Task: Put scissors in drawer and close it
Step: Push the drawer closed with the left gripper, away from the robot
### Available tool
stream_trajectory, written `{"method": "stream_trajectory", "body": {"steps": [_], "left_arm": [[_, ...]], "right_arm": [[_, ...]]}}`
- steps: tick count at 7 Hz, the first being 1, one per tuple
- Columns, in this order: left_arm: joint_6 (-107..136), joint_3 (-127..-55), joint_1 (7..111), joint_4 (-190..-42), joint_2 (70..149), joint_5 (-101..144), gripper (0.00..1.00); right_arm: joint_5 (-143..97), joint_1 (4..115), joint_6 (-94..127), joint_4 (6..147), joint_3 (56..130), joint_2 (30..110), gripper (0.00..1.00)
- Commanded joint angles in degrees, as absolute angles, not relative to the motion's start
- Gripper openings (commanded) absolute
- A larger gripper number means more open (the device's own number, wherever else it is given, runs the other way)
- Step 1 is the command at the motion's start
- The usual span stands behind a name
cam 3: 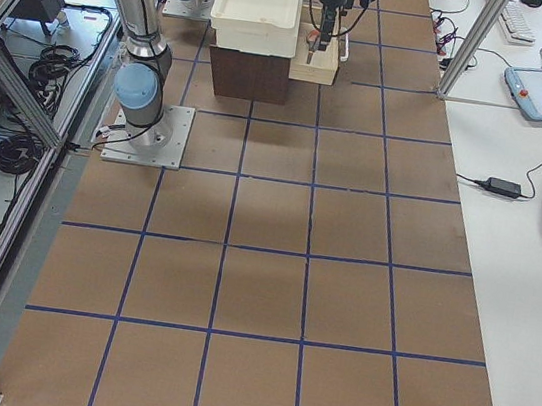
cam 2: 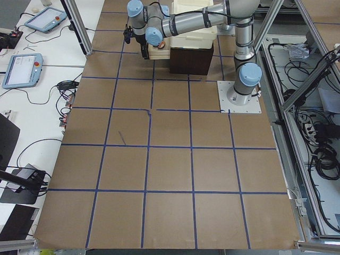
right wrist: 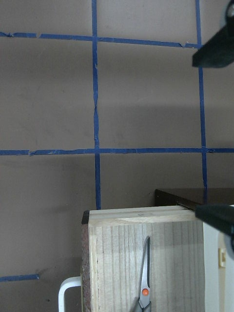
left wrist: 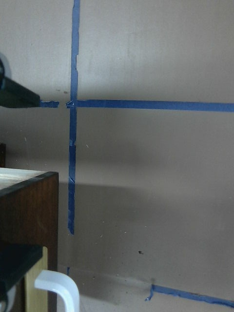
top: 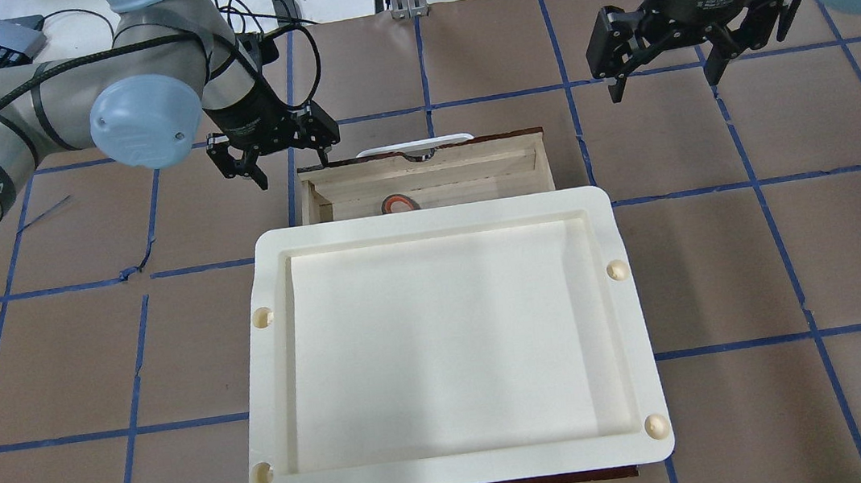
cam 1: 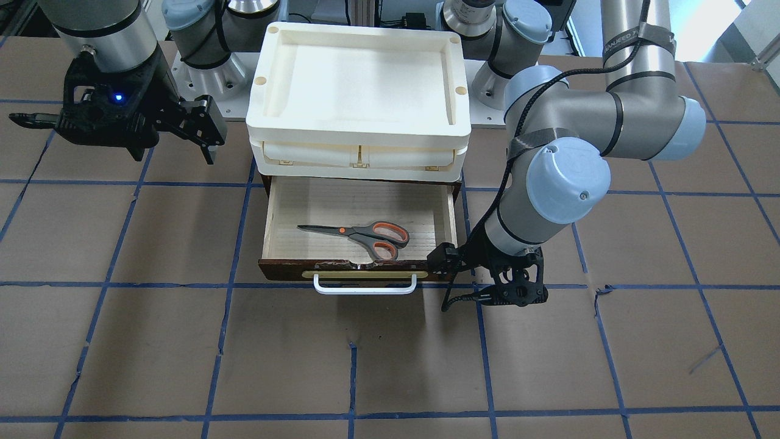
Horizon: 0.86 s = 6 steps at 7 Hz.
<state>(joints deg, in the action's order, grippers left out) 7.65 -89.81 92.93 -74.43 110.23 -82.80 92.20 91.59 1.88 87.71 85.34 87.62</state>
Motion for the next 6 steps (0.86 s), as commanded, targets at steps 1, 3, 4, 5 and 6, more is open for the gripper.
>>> {"method": "stream_trajectory", "body": {"steps": [1,3,4,5,6], "left_arm": [[7.65,-91.31,92.99,-74.44,109.16,-82.88,1.0],[8.17,-91.67,92.99,-74.53,109.16,-82.79,1.0],[8.26,-91.76,93.08,-75.4,109.16,-82.88,1.0],[9.74,-92.37,93.51,-76.19,108.9,-82.79,1.0],[10.89,-92.72,94.12,-76.2,108.9,-82.88,1.0]], "right_arm": [[92.2,91.67,1.85,87.71,85.34,87.63,1.0],[92.2,91.58,1.76,87.71,85.34,87.63,1.0],[92.2,91.58,1.76,87.71,85.34,87.63,1.0],[92.2,91.58,1.67,87.71,85.34,87.63,1.0],[92.2,91.58,1.76,87.71,85.34,87.63,1.0]]}}
